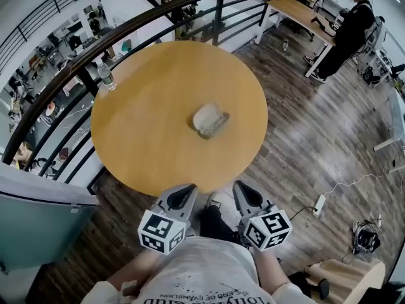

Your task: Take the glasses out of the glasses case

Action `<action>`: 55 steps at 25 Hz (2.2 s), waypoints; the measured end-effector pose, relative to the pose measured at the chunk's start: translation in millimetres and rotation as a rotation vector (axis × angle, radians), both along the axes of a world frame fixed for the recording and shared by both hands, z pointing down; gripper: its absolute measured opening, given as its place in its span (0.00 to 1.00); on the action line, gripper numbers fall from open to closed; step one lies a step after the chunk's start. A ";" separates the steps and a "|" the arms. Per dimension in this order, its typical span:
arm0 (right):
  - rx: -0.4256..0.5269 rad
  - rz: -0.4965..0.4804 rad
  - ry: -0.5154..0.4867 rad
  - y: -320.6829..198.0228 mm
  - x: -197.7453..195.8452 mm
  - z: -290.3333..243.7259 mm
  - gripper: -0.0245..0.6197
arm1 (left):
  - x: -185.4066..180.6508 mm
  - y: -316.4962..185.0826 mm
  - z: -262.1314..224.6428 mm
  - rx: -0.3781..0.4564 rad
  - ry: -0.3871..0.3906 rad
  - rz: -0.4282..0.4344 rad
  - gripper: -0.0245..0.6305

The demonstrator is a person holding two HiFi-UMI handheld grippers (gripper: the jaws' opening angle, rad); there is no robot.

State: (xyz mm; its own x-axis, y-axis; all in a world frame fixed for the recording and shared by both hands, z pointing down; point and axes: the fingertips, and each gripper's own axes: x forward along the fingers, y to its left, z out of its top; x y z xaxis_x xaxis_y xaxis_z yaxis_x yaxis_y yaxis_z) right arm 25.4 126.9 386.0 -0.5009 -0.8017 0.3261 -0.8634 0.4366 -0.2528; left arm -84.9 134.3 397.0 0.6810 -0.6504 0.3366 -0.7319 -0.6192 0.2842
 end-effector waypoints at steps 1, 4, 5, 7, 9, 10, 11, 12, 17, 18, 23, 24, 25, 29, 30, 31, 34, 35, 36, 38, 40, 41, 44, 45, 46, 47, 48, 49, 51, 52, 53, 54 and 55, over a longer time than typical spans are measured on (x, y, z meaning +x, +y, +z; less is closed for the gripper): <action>0.004 -0.004 0.006 -12.0 4.9 -1.3 0.08 | 5.2 -11.6 -1.0 0.001 -0.001 -0.002 0.08; 0.022 -0.023 0.036 -48.9 21.3 -6.1 0.08 | 22.0 -48.5 -6.1 0.009 -0.003 -0.016 0.08; 0.024 -0.031 0.039 -61.1 26.6 -7.8 0.08 | 27.3 -60.9 -8.1 0.010 -0.003 -0.023 0.08; 0.025 -0.047 0.036 -83.6 36.5 -10.6 0.08 | 37.5 -83.7 -11.3 0.010 -0.002 -0.037 0.08; 0.025 -0.063 0.033 -103.6 46.5 -10.8 0.08 | 47.4 -102.9 -12.3 0.010 -0.001 -0.051 0.08; 0.025 -0.070 0.035 -113.3 51.6 -10.0 0.08 | 52.3 -111.7 -12.0 0.007 -0.002 -0.058 0.08; 0.025 -0.077 0.039 -122.5 56.5 -8.7 0.08 | 57.0 -119.9 -11.1 0.004 -0.004 -0.066 0.08; 0.025 -0.086 0.042 -130.9 60.8 -7.4 0.08 | 61.4 -127.3 -10.0 0.001 -0.006 -0.073 0.08; 0.019 -0.123 0.034 -159.5 76.6 -2.1 0.08 | 79.4 -148.9 -11.5 0.004 -0.020 -0.098 0.08; 0.017 -0.128 0.033 -162.3 78.1 -1.4 0.08 | 80.8 -150.2 -11.8 0.004 -0.023 -0.101 0.08; 0.005 -0.135 0.020 -172.3 76.0 0.2 0.08 | 75.6 -161.3 -10.8 -0.006 -0.034 -0.112 0.08; 0.001 -0.133 0.020 -174.5 74.9 1.2 0.08 | 73.9 -165.1 -11.2 -0.006 -0.034 -0.110 0.08; -0.003 -0.129 0.019 -176.4 73.4 2.3 0.08 | 72.0 -168.9 -11.5 -0.006 -0.032 -0.106 0.08; -0.012 -0.100 0.014 -180.5 67.8 3.8 0.08 | 65.8 -180.1 -9.8 -0.009 -0.030 -0.070 0.08; -0.015 -0.092 0.013 -180.5 67.2 3.9 0.08 | 65.7 -181.7 -8.9 -0.007 -0.032 -0.055 0.08; -0.019 -0.086 0.012 -180.7 66.8 4.4 0.08 | 66.2 -183.4 -8.1 -0.004 -0.036 -0.039 0.08; -0.031 -0.075 0.020 -183.5 64.6 8.9 0.08 | 67.4 -190.0 -3.6 -0.003 -0.044 -0.003 0.08; -0.037 -0.073 0.024 -184.9 63.8 11.1 0.08 | 67.1 -192.7 -1.0 -0.006 -0.044 0.003 0.08; -0.041 -0.070 0.025 -186.5 62.9 13.6 0.08 | 66.5 -195.7 2.1 -0.011 -0.044 0.005 0.08; -0.050 -0.066 0.025 -190.1 61.7 18.8 0.08 | 64.9 -202.4 9.2 -0.019 -0.048 0.008 0.08; -0.060 -0.062 0.027 -193.8 61.9 24.3 0.08 | 65.2 -209.2 16.3 -0.024 -0.058 0.017 0.08; -0.065 -0.060 0.029 -196.3 62.1 27.1 0.08 | 66.0 -213.1 19.5 -0.025 -0.067 0.024 0.08; -0.084 -0.057 0.032 -205.6 60.0 36.2 0.08 | 67.8 -224.8 31.4 -0.034 -0.092 0.045 0.08; -0.092 -0.056 0.031 -208.0 58.4 39.7 0.08 | 68.3 -227.8 36.8 -0.043 -0.097 0.050 0.08; -0.099 -0.056 0.030 -210.1 56.8 43.2 0.08 | 69.1 -230.5 42.4 -0.052 -0.102 0.055 0.08; -0.104 -0.056 0.028 -212.3 55.4 46.8 0.08 | 70.4 -233.4 48.1 -0.060 -0.109 0.060 0.08; -0.109 -0.058 0.025 -214.8 54.2 50.1 0.08 | 71.9 -236.4 53.5 -0.066 -0.117 0.065 0.08; -0.113 -0.061 0.022 -217.4 53.2 53.1 0.08 | 73.3 -239.6 58.8 -0.072 -0.125 0.070 0.08; -0.120 -0.064 0.017 -222.2 51.6 58.0 0.08 | 75.0 -245.8 69.0 -0.085 -0.139 0.079 0.08; -0.122 -0.064 0.016 -224.3 51.0 60.5 0.08 | 75.1 -249.0 74.4 -0.090 -0.145 0.083 0.08; -0.126 -0.063 0.016 -226.2 50.7 63.3 0.08 | 75.0 -252.2 80.0 -0.094 -0.152 0.086 0.08; -0.130 -0.060 0.015 -227.8 50.9 66.4 0.08 | 75.2 -255.5 85.6 -0.096 -0.160 0.091 0.08; -0.135 -0.058 0.014 -229.1 51.6 69.4 0.08 | 76.0 -258.6 91.0 -0.098 -0.171 0.096 0.08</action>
State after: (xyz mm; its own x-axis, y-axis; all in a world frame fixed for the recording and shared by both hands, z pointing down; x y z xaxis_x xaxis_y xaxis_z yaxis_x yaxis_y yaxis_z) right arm 77.0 -102.2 455.4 -0.5397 -0.7197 0.4368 -0.8416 0.4487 -0.3006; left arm -8.8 -124.3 488.0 0.6659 -0.5435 0.5110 -0.7136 -0.6639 0.2237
